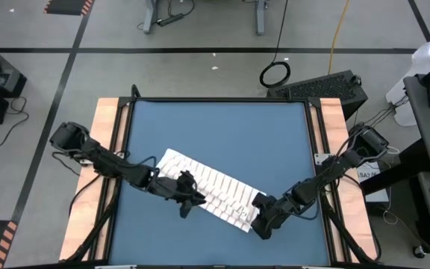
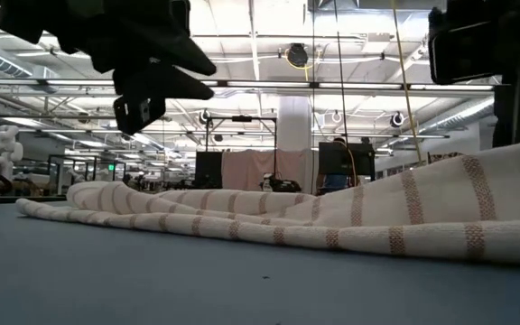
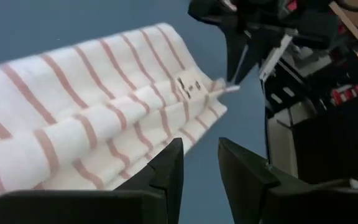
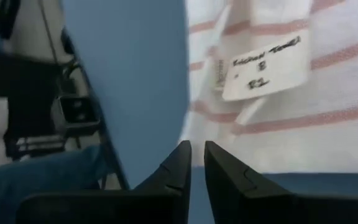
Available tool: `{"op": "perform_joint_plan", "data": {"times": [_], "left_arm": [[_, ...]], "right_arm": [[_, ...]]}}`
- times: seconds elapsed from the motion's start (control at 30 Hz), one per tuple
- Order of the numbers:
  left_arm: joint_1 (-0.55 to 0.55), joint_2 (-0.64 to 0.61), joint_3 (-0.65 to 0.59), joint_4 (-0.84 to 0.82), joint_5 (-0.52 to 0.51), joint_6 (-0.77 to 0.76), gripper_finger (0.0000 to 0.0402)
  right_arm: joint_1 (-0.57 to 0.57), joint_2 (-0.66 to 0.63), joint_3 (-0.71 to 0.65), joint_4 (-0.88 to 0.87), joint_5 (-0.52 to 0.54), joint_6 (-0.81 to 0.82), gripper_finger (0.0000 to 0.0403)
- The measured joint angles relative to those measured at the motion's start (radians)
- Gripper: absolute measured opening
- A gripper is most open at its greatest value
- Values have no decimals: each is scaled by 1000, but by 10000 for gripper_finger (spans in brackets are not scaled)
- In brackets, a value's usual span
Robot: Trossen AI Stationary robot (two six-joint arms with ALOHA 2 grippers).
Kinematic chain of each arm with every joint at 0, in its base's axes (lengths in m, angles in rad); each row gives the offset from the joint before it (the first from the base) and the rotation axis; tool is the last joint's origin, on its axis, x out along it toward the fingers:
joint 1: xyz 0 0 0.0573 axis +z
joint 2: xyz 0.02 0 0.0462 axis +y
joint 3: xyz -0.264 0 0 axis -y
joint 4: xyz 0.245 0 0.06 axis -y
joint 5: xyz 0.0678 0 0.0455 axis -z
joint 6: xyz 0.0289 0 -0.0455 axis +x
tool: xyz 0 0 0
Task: Roll towel
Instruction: Fold the white towel
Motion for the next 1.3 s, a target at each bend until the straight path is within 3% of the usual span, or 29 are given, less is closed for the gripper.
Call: {"op": "perform_joint_plan", "data": {"times": [0.2, 0.7, 0.9, 1.1, 1.3], "left_arm": [[4, 18, 19, -4, -69, 98, 105], [20, 18, 19, -17, -71, 229, 105], [61, 18, 19, -2, -65, 281, 105], [107, 18, 19, 0, 42, 427, 105], [132, 18, 19, 32, 14, 544, 105]], "right_arm": [[28, -10, 0, -21, -7, -31, 36], [101, -48, 0, -29, 3, -56, 36], [131, -49, 0, -126, 159, -214, 70], [105, -49, 0, -245, 279, -348, 113], [120, -49, 0, -393, 352, -403, 127]]}}
